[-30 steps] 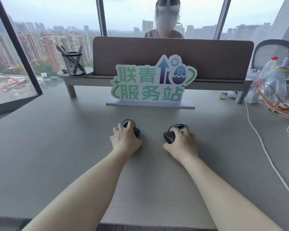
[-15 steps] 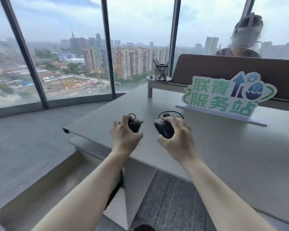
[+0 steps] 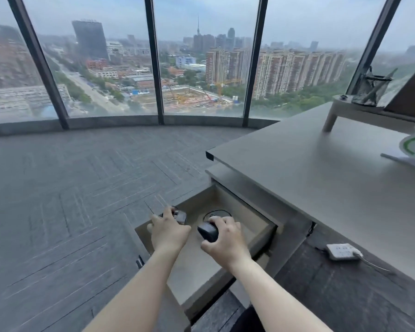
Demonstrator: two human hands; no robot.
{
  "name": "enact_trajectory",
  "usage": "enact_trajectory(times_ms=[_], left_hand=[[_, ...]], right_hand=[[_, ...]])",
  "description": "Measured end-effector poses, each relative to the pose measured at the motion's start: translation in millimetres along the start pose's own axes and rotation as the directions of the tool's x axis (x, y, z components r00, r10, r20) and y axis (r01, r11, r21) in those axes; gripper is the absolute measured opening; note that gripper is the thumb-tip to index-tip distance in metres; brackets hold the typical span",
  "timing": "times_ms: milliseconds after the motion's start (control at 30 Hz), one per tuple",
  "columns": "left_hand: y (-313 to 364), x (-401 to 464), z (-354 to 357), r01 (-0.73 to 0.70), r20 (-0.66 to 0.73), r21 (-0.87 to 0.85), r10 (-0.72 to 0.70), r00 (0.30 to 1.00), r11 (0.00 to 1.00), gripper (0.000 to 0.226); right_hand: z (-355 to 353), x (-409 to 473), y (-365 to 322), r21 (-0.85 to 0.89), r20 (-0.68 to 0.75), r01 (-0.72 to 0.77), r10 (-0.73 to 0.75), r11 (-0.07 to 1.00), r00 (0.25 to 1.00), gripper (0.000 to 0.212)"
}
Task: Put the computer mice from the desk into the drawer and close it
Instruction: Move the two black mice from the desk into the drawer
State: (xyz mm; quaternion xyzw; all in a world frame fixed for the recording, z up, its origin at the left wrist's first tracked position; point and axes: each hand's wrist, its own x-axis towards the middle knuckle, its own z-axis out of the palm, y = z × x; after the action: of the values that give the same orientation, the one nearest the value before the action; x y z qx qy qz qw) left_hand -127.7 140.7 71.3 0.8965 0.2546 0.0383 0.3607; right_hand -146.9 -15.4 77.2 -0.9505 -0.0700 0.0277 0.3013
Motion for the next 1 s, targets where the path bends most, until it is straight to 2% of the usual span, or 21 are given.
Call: enact_trajectory(times_ms=[200,433,567,667,733,833,933,1000], left_hand=[[-29,20,35,0.1,0.132,0.158,-0.122,0.984,0.982,0.057],[-42,29,66,0.139,0.224,0.278,-0.205,0.953,0.951,0.062],[-39,32,64,0.158,0.27,0.254,-0.227,0.936,0.954,0.062],[-28,35,48,0.134,0.271,0.271,-0.209,0.94,0.953,0.055],[-20,36,32,0.095,0.25,0.226,-0.152,0.956,0.97,0.051],[-15,31,3,-0.044,0.165,0.062,0.033,0.986,0.997,0.048],[-29,16,-24,-0.185,-0.047,-0.065,0.182,0.982,0.981,0.04],[-48,5,-35,-0.189,-0.182,-0.12,0.165,0.969,0.975,0.036]], right_hand=[[50,23,13,-0.215,0.172,-0.087,0.125,0.973,0.977,0.056],[82,43,20,-0.433,0.336,-0.052,0.215,0.9,0.917,0.06],[85,46,25,-0.468,0.408,-0.038,0.254,0.883,0.877,0.068],[74,42,19,-0.407,0.342,-0.042,0.195,0.913,0.919,0.047],[61,36,11,-0.384,0.26,-0.01,0.119,0.923,0.958,0.04],[41,19,-3,-0.294,0.149,0.045,-0.001,0.955,0.989,0.035],[30,-11,-12,-0.162,0.083,0.075,-0.062,0.984,0.995,0.033],[29,-37,-14,-0.089,0.079,0.105,-0.099,0.99,0.992,0.04]])
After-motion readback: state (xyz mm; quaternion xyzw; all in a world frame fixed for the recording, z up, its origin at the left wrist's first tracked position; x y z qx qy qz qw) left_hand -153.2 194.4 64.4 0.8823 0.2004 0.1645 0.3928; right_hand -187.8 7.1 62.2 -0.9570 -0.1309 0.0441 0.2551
